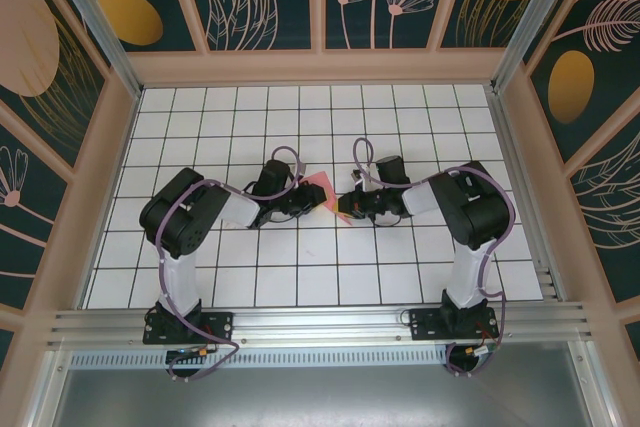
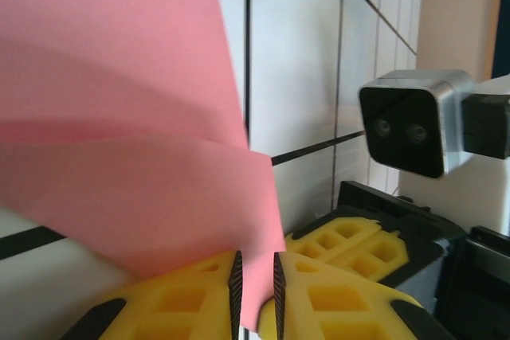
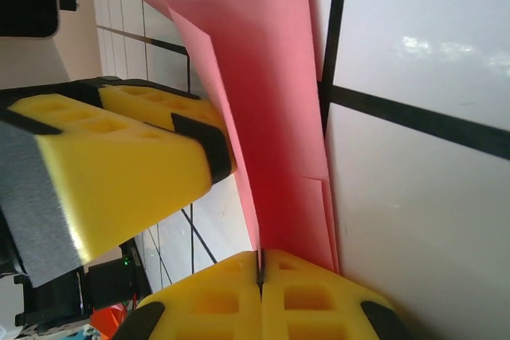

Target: Fold a paper plane with a square sheet of paper (pick it up from the middle)

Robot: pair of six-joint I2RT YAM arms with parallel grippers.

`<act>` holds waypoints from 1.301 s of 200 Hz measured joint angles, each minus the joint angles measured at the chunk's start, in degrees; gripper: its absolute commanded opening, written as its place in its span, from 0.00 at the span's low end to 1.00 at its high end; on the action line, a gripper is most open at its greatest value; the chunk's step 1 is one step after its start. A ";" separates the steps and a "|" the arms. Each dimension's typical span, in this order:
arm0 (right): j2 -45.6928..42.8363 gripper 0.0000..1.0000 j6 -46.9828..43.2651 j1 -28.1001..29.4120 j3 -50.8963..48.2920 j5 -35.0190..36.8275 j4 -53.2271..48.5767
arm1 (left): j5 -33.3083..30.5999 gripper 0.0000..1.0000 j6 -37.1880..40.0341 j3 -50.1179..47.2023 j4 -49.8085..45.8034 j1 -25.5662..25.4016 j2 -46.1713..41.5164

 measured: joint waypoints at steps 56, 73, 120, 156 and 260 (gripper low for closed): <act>-0.15 0.10 -0.66 0.07 1.68 0.28 -4.07 | -0.59 0.20 -0.04 2.34 -5.38 0.00 0.04; -0.68 0.15 -1.77 0.24 2.38 0.85 -6.05 | -0.61 0.20 -0.17 3.04 -6.84 0.00 0.11; -2.51 0.17 -6.82 0.55 2.75 2.84 -10.19 | -0.74 0.20 -0.22 3.98 -8.81 0.00 0.22; -2.84 0.07 -8.20 0.83 2.64 3.34 -11.43 | -0.72 0.20 -0.22 4.20 -9.25 0.00 0.22; -1.97 0.00 -3.93 -0.11 1.09 1.95 -7.67 | 0.33 0.31 0.92 2.23 -5.35 -0.22 -2.93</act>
